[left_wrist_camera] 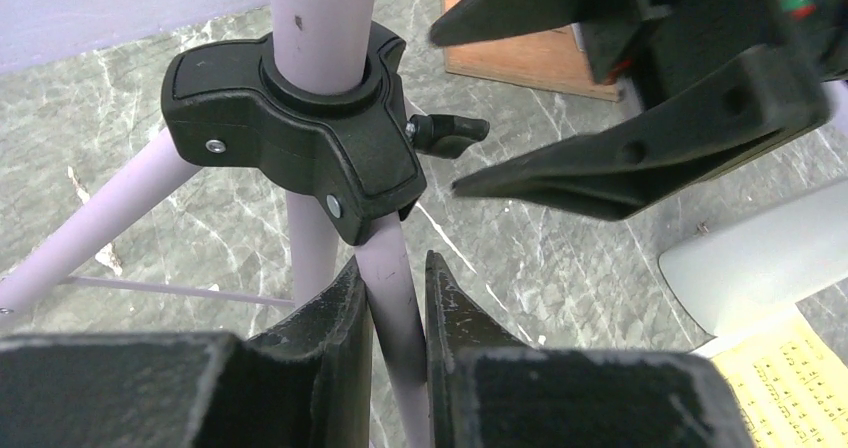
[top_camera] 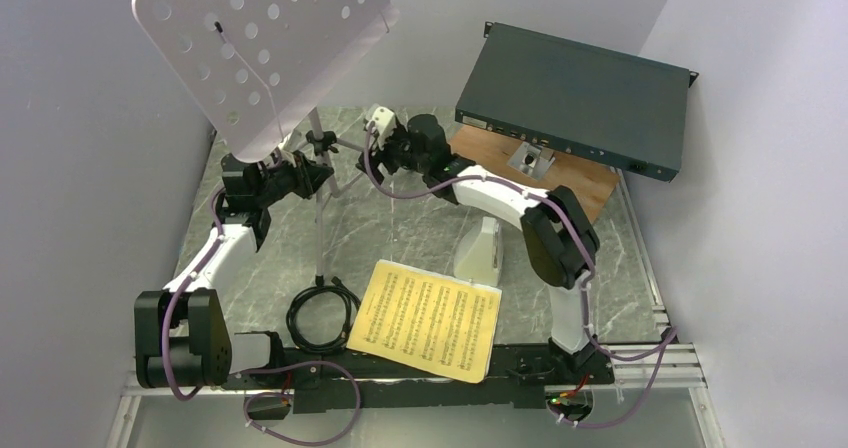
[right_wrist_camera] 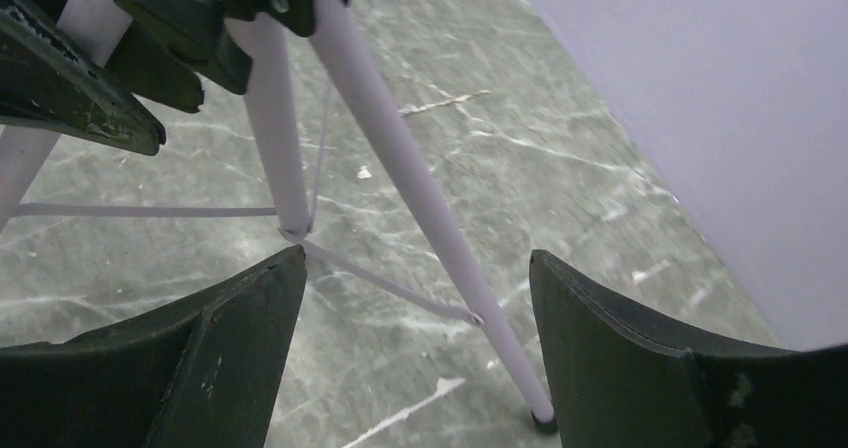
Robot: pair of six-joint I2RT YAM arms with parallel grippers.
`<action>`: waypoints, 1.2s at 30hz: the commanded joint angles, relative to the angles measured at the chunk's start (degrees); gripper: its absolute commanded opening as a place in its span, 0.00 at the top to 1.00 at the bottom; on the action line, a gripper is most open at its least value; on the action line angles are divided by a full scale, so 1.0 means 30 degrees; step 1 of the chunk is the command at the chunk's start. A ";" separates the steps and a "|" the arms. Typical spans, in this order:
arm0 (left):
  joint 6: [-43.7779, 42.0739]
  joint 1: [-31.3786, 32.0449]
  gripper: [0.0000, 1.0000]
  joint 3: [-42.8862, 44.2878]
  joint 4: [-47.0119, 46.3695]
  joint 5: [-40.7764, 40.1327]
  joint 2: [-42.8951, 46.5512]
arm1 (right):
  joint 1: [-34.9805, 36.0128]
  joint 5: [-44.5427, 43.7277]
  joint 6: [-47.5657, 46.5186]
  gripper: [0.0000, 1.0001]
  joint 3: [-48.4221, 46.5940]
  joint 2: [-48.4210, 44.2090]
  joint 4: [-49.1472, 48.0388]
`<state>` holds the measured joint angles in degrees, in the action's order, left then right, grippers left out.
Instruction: Set up the instrument practice props
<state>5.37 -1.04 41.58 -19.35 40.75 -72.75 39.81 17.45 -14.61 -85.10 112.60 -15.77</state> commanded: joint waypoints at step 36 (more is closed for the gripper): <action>-0.6884 -0.1675 1.00 0.2270 0.5267 0.1499 -0.4637 | 0.0528 -0.6571 0.1399 1.00 0.7232 -0.3159 -0.3632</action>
<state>-4.91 -2.15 50.22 -12.86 61.47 -82.41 42.89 4.25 -22.68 -66.24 106.94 -28.71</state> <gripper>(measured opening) 0.251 0.161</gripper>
